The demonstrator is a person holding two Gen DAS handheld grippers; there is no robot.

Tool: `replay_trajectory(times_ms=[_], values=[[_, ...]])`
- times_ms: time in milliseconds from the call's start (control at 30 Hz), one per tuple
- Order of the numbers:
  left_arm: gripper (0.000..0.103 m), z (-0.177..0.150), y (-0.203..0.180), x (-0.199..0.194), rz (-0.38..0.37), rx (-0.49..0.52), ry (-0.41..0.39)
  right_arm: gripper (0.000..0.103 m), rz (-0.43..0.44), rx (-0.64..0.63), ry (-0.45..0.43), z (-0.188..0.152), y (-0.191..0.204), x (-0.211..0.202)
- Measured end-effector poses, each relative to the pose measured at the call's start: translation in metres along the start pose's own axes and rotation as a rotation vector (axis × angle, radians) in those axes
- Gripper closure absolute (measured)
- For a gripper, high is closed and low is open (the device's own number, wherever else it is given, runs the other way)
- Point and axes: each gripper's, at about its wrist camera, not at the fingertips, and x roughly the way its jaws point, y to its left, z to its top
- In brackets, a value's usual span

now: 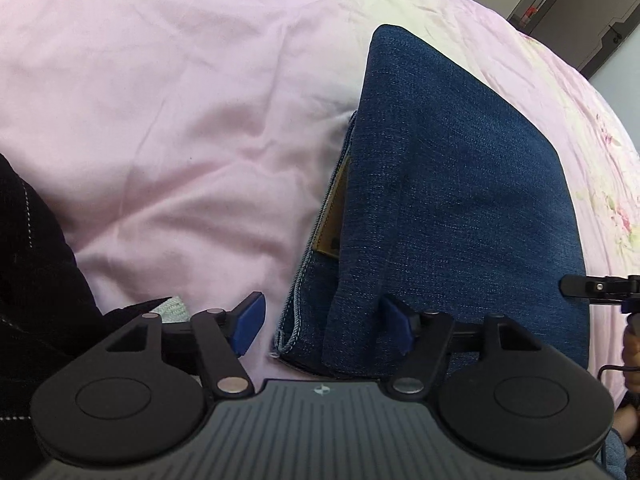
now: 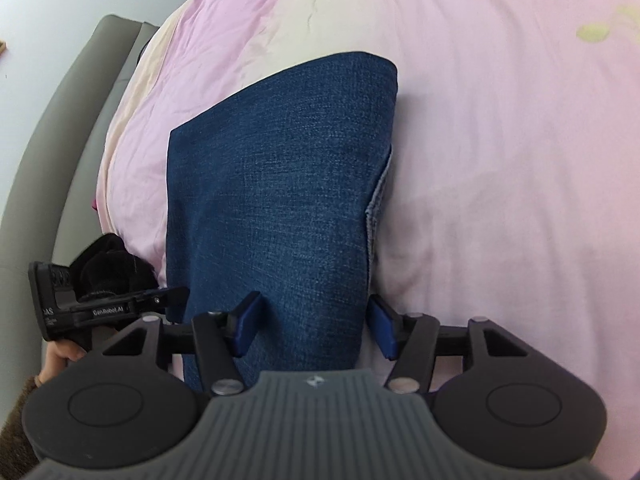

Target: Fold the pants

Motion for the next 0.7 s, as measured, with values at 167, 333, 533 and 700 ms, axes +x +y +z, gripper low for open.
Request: replay_trajectory(times_ms=[167, 333, 533, 700], values=[[0.038, 0.000, 0.003, 0.000, -0.040, -0.012, 0.001, 0.051, 0.085, 0.103, -0.012, 0.002, -0.017, 0.014], [0.056, -0.001, -0.002, -0.003, -0.058, -0.004, 0.004, 0.060, 0.112, 0.130, -0.016, 0.004, -0.020, 0.020], [0.076, -0.002, -0.015, -0.005, -0.045, -0.002, -0.004, 0.080, 0.077, 0.052, -0.013, 0.015, 0.009, 0.008], [0.079, -0.002, -0.021, -0.009, -0.059, -0.052, -0.014, 0.088, 0.050, -0.063, 0.004, 0.038, 0.054, -0.010]])
